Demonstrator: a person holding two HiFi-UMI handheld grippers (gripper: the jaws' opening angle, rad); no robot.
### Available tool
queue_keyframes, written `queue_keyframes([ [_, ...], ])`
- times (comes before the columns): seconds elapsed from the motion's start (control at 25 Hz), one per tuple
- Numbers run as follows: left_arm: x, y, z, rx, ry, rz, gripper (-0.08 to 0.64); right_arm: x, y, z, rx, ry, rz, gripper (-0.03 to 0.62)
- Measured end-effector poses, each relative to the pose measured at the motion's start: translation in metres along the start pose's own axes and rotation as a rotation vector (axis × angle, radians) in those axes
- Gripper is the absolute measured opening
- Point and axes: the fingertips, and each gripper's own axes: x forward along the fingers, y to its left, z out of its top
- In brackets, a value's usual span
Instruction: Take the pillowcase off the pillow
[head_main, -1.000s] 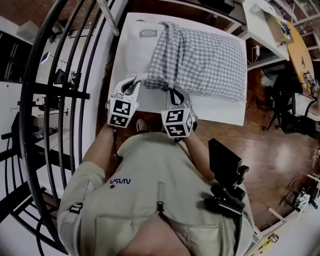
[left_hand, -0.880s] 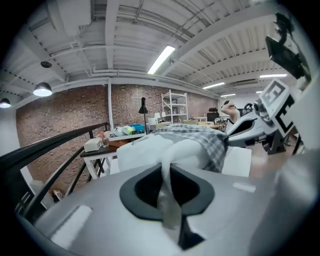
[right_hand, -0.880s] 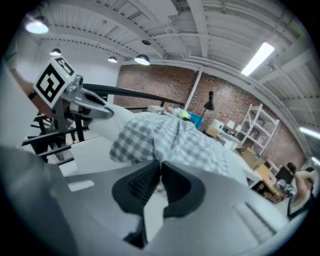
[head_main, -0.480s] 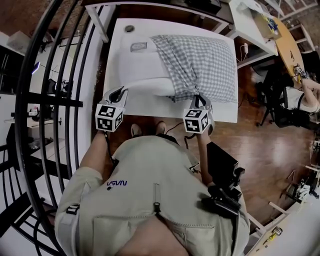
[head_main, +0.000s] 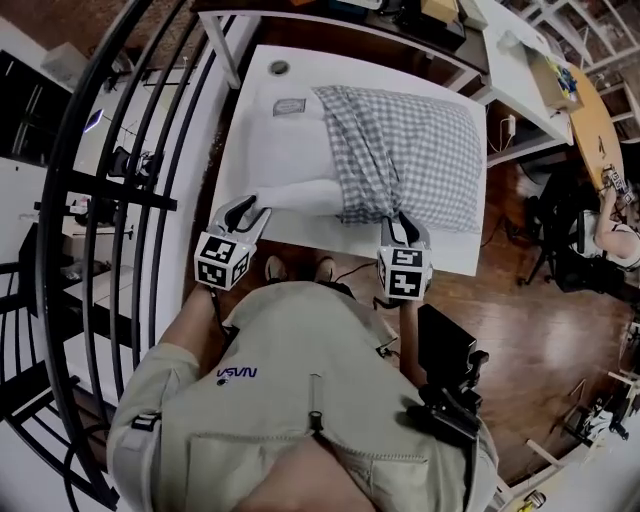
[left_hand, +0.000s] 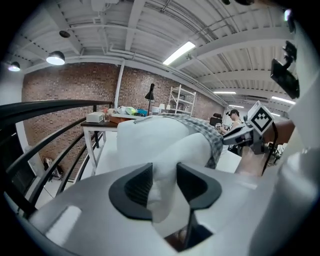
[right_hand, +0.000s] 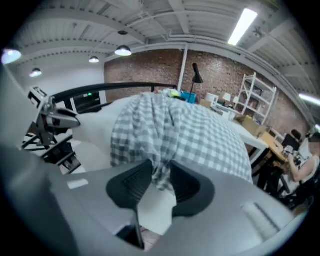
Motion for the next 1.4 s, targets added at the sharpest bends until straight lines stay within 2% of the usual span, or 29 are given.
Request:
queue_keyframes([
  [0.12, -0.019, -0.014, 0.018, 0.0, -0.042, 0.006, 0.17, -0.025, 0.015, 0.038, 0.013, -0.125, 0.101, 0.117],
  [0.28, -0.021, -0.019, 0.062, 0.007, -0.129, 0.056, 0.193, -0.032, 0.01, 0.093, 0.013, -0.28, 0.179, 0.117],
  [0.4, -0.008, -0.012, 0.094, 0.025, -0.186, 0.095, 0.242, -0.022, 0.005, 0.121, -0.019, -0.329, 0.217, 0.117],
  [0.52, 0.013, -0.002, 0.124, 0.086, -0.218, 0.125, 0.265, -0.004, 0.004, 0.154, -0.077, -0.357, 0.23, 0.117],
  [0.68, 0.049, 0.021, 0.15, 0.14, -0.203, 0.11, 0.288, 0.019, 0.01, 0.201, -0.119, -0.367, 0.242, 0.117],
  [0.8, 0.078, 0.042, 0.163, 0.158, -0.176, 0.079, 0.324, 0.042, 0.02, 0.228, -0.149, -0.338, 0.251, 0.117],
  [1.04, 0.132, 0.074, 0.17, 0.183, -0.119, 0.002, 0.341, 0.095, 0.038, 0.26, -0.187, -0.232, 0.244, 0.117],
  [1.2, 0.163, 0.07, 0.154, 0.17, -0.007, -0.066, 0.38, 0.134, 0.044, 0.272, -0.229, -0.153, 0.251, 0.118],
  [1.28, 0.176, 0.067, 0.139, 0.155, 0.05, -0.09, 0.38, 0.156, 0.054, 0.263, -0.277, -0.058, 0.283, 0.161],
  [1.32, 0.181, 0.064, 0.131, 0.16, 0.074, -0.103, 0.364, 0.165, 0.06, 0.255, -0.309, 0.006, 0.297, 0.183],
  [1.4, 0.181, 0.052, 0.121, 0.207, 0.118, -0.133, 0.24, 0.18, 0.068, 0.24, -0.395, 0.103, 0.303, 0.192],
])
